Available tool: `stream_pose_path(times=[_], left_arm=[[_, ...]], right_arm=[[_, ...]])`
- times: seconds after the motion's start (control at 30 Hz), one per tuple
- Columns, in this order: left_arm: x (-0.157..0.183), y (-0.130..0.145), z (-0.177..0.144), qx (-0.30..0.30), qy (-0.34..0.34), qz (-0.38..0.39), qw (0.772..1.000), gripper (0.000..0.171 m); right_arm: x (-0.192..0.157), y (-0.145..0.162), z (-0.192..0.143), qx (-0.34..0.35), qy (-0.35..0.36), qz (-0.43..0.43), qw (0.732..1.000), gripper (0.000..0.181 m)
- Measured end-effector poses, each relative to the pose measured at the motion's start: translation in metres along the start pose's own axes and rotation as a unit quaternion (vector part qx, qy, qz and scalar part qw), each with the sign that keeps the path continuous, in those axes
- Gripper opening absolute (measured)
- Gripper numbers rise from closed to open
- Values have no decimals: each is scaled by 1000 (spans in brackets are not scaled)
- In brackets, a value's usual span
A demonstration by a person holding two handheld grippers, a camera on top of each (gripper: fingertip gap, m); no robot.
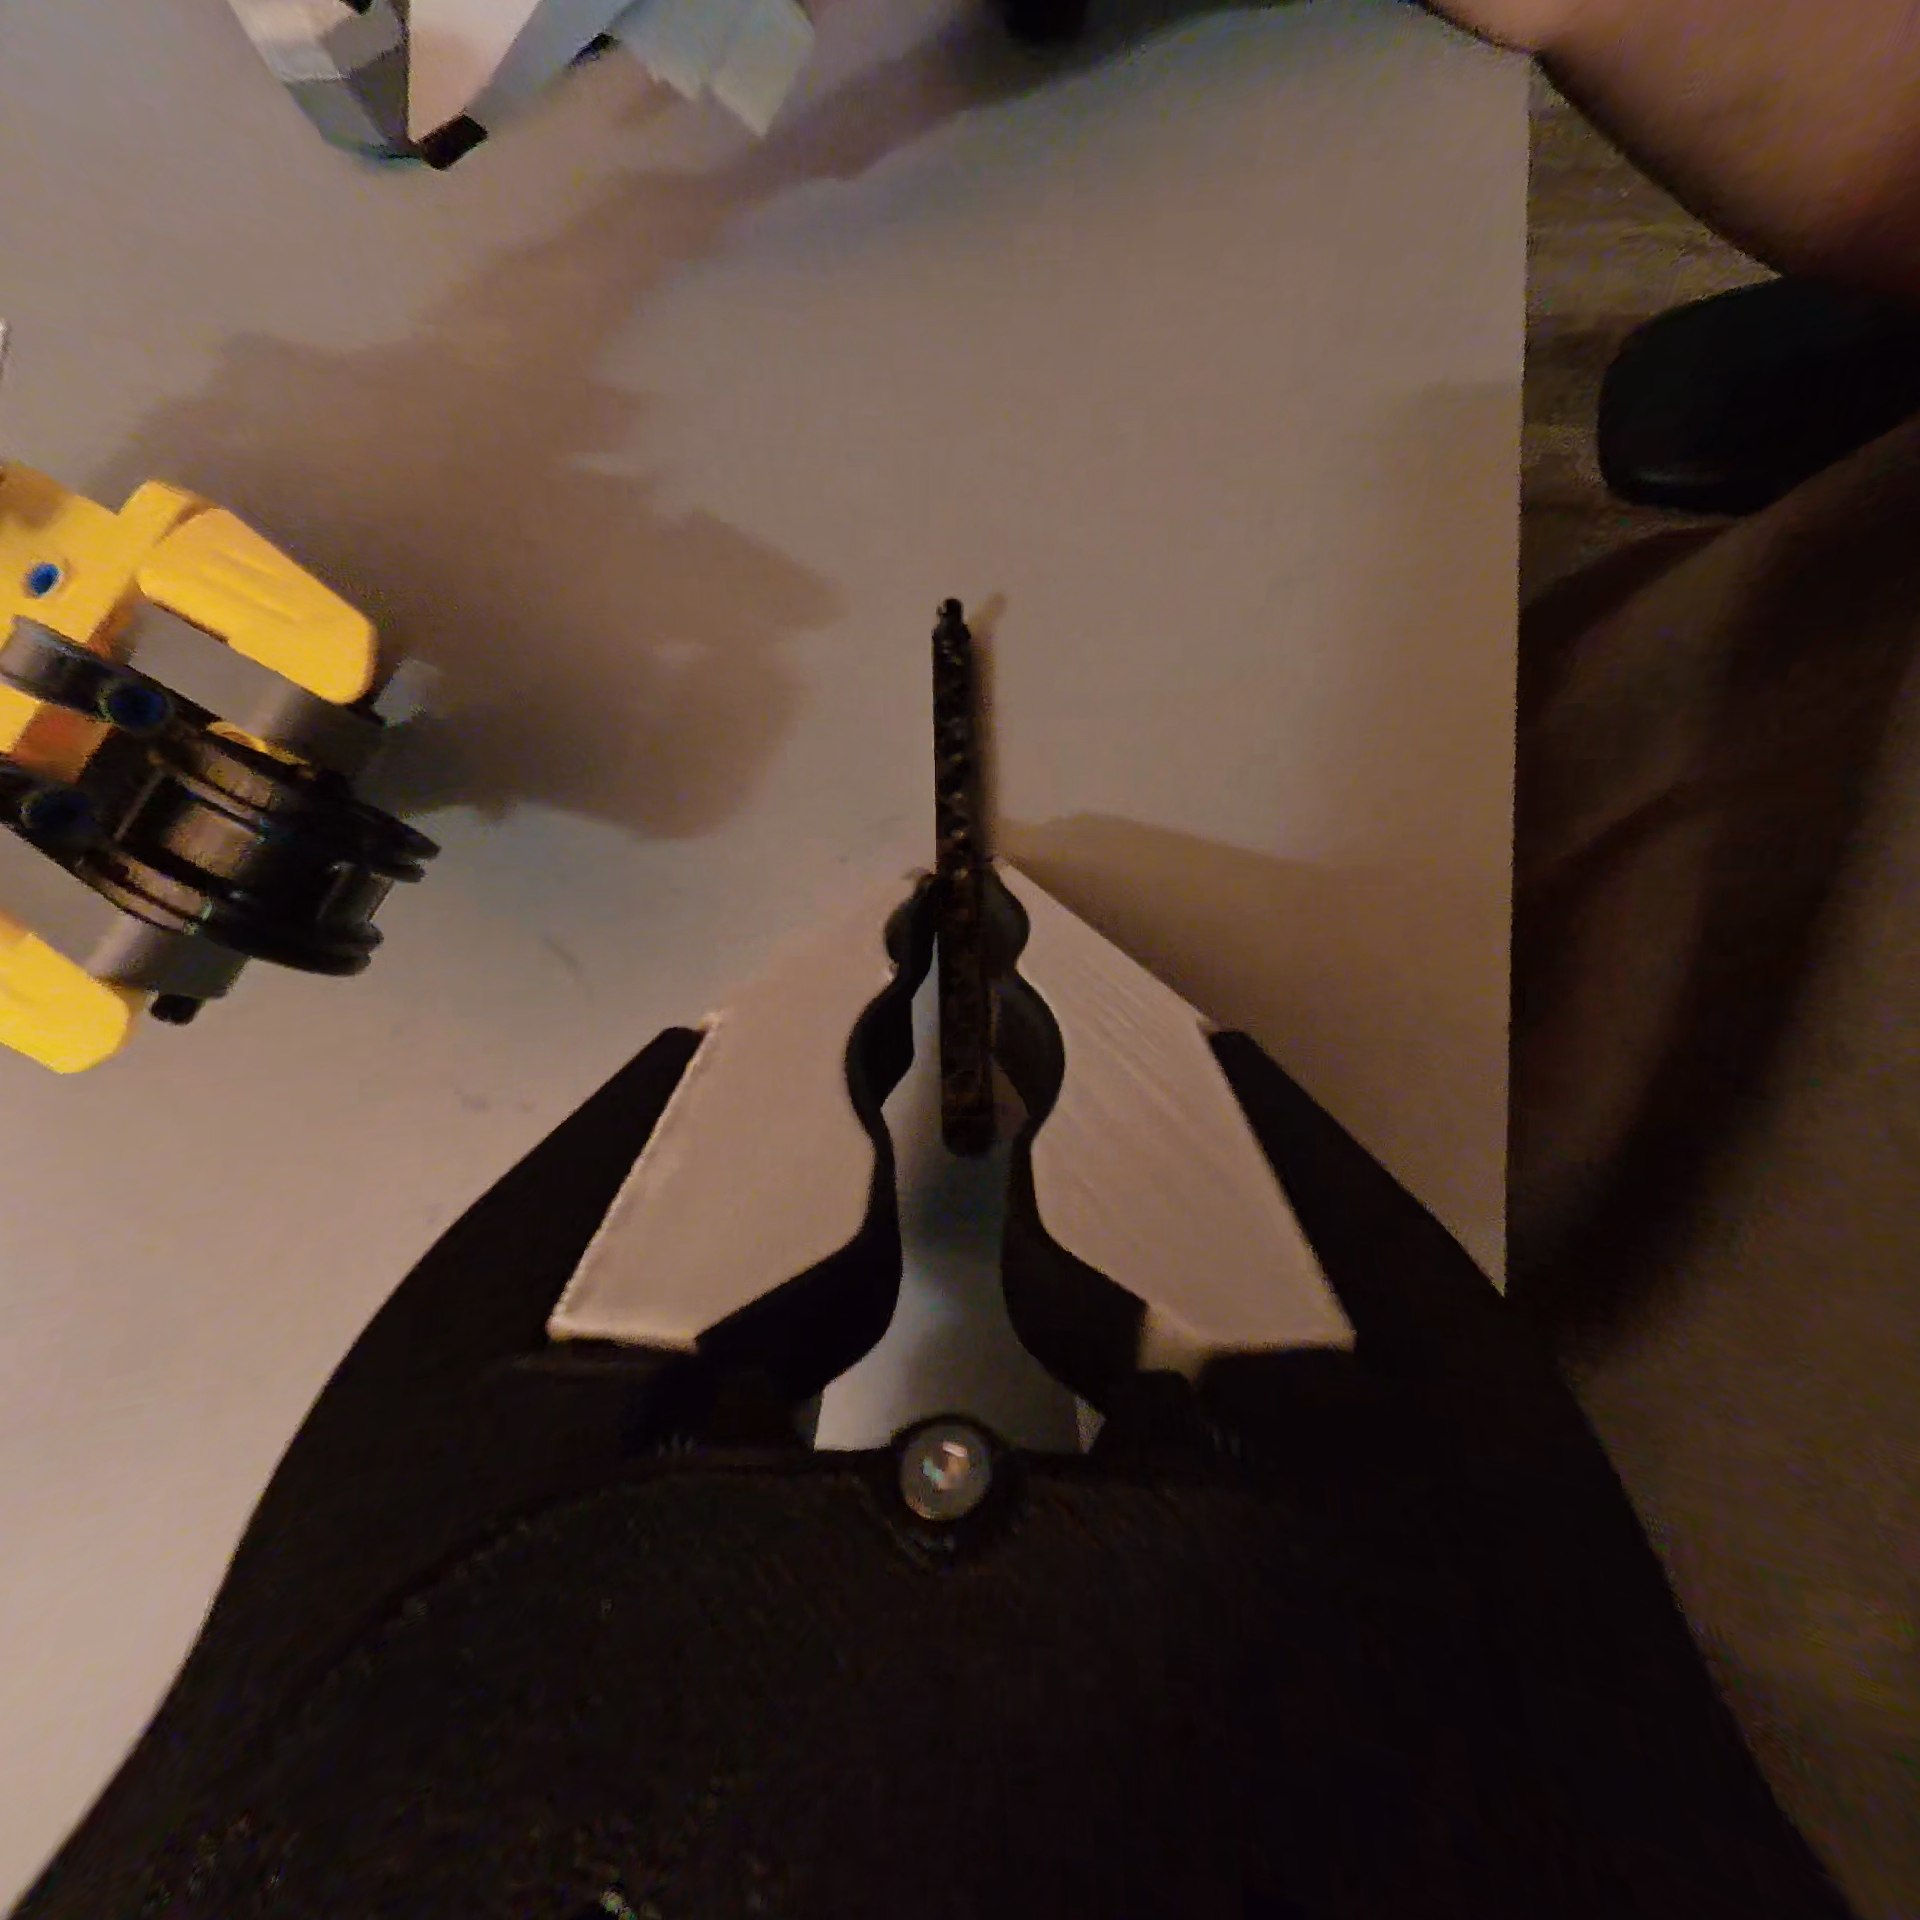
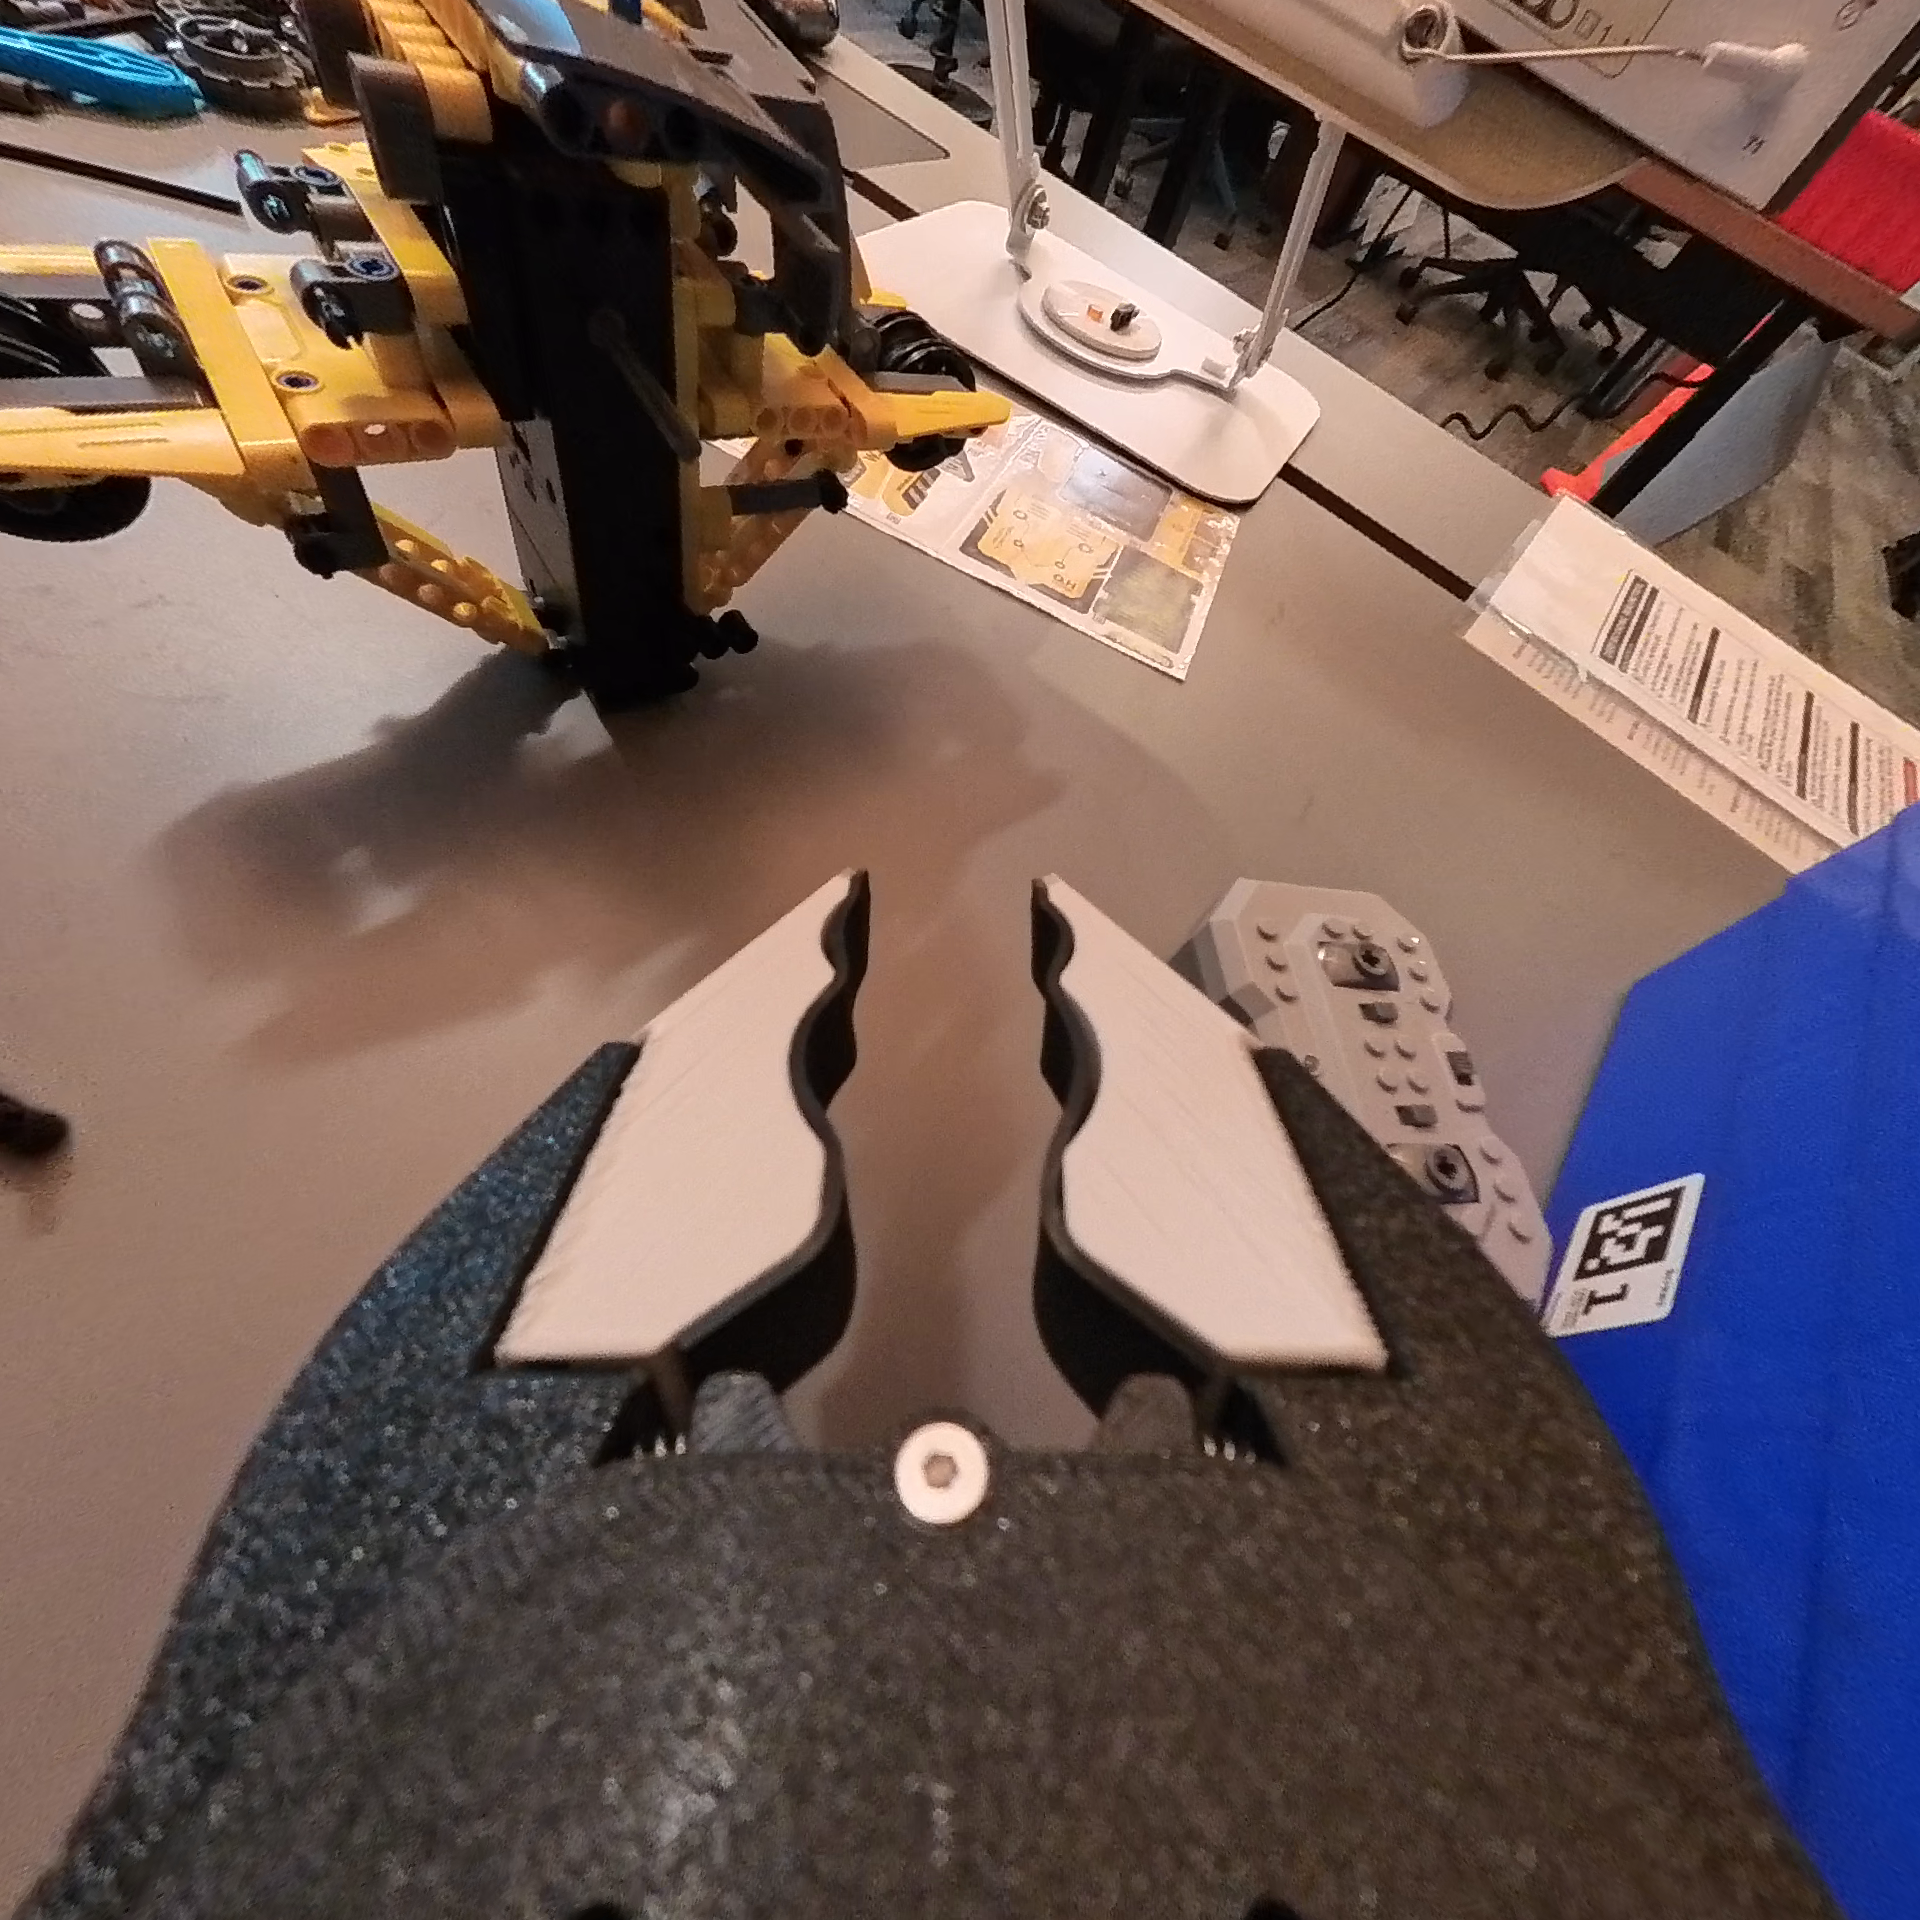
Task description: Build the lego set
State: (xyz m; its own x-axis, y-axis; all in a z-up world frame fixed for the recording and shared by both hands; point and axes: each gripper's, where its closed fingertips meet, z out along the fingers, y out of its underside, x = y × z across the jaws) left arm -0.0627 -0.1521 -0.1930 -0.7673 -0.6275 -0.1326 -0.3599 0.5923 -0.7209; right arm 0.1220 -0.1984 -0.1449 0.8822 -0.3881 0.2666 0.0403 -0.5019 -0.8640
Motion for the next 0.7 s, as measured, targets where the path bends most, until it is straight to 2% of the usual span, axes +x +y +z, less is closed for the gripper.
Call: stream_pose_path(times=[0.07, 0.13, 0.23, 0.33, 0.43, 0.57, 0.63, 0.7], left_arm=[[-5, -1, 0, 4, -13, -8, 1000, 3], [-11, -12, -7, 38, -22, -30, 999, 3], [-19, -39, -28, 134, -12, -88, 987, 3], [-23, -63, -55, 235, 37, -140, 961, 3], [-30, -81, -77, 322, 68, -184, 926, 3], [-35, -99, -93, 400, 125, -239, 876, 2], [-33, -104, -91, 406, 148, -250, 866, 2], [-31, -108, -86, 399, 147, -248, 871, 2]], right_arm=[[1, -1, -1, 4, 1, 3, 1000, 32], [1, -3, -2, 11, 1, 5, 1000, 32], [0, -12, -7, 41, -8, 19, 999, 32], [-11, -43, -25, 130, -50, 37, 990, 20], [-33, -69, -48, 218, -129, 44, 966, 14], [-73, -81, -61, 238, -280, 97, 925, 21], [-95, -88, -68, 239, -356, 124, 895, 27], [-114, -90, -75, 232, -409, 131, 873, 31]])
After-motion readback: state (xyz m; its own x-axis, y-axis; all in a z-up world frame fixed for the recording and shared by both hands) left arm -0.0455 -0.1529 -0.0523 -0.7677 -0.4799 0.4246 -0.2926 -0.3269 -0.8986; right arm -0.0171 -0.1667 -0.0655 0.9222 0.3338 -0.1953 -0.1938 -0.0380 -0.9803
